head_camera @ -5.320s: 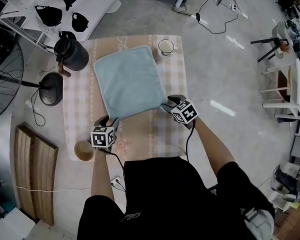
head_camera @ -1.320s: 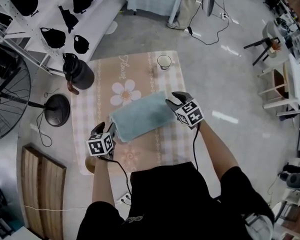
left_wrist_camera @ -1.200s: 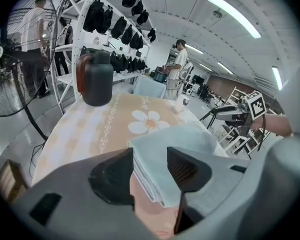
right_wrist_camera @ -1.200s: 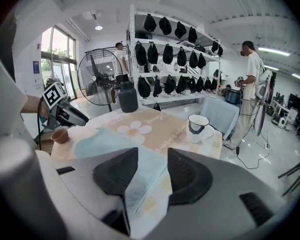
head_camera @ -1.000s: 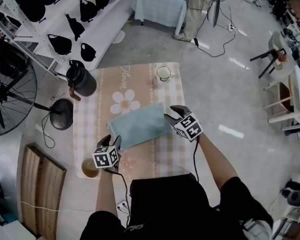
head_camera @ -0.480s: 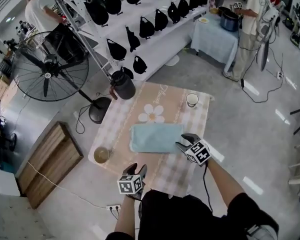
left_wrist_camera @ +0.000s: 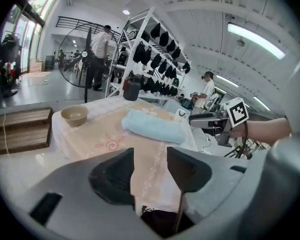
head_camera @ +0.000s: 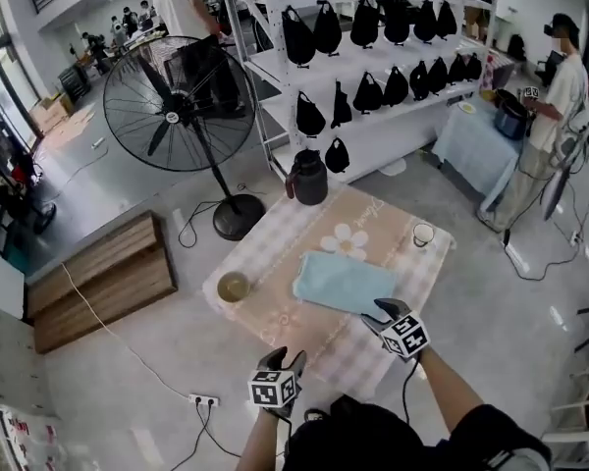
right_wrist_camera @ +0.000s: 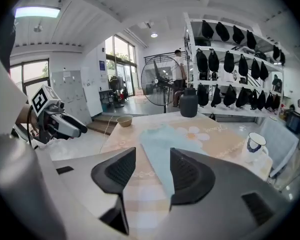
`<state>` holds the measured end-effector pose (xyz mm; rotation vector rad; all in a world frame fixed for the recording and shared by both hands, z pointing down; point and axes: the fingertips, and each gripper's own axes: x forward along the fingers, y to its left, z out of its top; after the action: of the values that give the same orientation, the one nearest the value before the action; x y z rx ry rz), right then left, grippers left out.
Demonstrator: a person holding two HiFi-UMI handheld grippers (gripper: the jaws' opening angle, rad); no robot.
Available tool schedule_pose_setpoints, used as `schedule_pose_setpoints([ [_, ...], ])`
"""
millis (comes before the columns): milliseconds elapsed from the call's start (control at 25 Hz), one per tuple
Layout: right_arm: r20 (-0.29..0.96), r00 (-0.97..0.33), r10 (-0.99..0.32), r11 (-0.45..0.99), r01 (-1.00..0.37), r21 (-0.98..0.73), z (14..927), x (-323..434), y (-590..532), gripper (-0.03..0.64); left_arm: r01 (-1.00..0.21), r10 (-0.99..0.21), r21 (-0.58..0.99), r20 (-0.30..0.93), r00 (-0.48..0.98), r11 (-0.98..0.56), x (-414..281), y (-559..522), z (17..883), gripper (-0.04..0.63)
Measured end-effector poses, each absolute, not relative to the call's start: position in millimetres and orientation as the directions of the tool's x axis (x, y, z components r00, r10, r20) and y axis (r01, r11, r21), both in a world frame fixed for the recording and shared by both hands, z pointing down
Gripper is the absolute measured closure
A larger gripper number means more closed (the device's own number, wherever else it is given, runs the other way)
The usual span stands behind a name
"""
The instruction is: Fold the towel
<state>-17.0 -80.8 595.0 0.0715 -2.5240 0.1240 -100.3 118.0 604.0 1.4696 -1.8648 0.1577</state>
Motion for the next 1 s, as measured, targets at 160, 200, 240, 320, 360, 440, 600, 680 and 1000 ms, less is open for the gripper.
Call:
schedule_pose_setpoints([
  [160, 0.605, -0.796, 0.004, 1.0, -0.012, -0.022, 588.0, -18.9, -51.7, 0.417, -0.888, -0.806, 0.343, 0.589, -0.049, 0.305, -82.5, 134.7, 605.9, 0.403],
  [200, 0.61, -0.792, 0.003, 1.0, -0.004, -0.011, 586.5, -16.8, -48.5, 0.417, -0.887, -0.814, 0.356, 0.58, -0.036, 0.293, -75.5, 134.0, 606.6, 0.403],
  [240, 0.614, -0.79, 0.0, 1.0, -0.002, -0.002, 584.7, -14.0, -47.4, 0.416, -0.885, -0.821, 0.371, 0.57, -0.022, 0.282, -69.0, 131.9, 606.9, 0.403],
  [320, 0.614, -0.789, -0.007, 1.0, -0.007, 0.003, 580.9, -7.5, -49.3, 0.417, -0.882, -0.831, 0.387, 0.557, -0.008, 0.268, -59.9, 126.0, 606.2, 0.403],
  [360, 0.613, -0.79, -0.007, 1.0, -0.01, -0.001, 579.4, -4.6, -51.3, 0.416, -0.883, -0.832, 0.385, 0.554, -0.012, 0.269, -58.4, 123.3, 604.6, 0.403],
  [440, 0.611, -0.792, -0.002, 1.0, -0.006, -0.005, 579.5, 1.0, -58.2, 0.417, -0.883, -0.831, 0.369, 0.554, -0.04, 0.289, -59.1, 118.0, 600.9, 0.403],
  [600, 0.603, -0.797, 0.03, 0.999, 0.031, -0.009, 588.0, 0.4, -83.4, 0.416, -0.879, -0.814, 0.352, 0.577, -0.066, 0.321, -58.0, 100.0, 609.7, 0.403],
  [680, 0.597, -0.799, 0.068, 0.997, 0.069, -0.022, 592.7, -3.6, -97.4, 0.417, -0.874, -0.8, 0.344, 0.595, -0.08, 0.343, -54.7, 85.4, 615.7, 0.403],
  [1000, 0.613, -0.747, 0.258, 0.954, 0.297, -0.04, 622.7, -7.9, -178.8, 0.416, -0.818, -0.73, 0.302, 0.654, -0.196, 0.489, -28.6, 1.9, 634.0, 0.403],
])
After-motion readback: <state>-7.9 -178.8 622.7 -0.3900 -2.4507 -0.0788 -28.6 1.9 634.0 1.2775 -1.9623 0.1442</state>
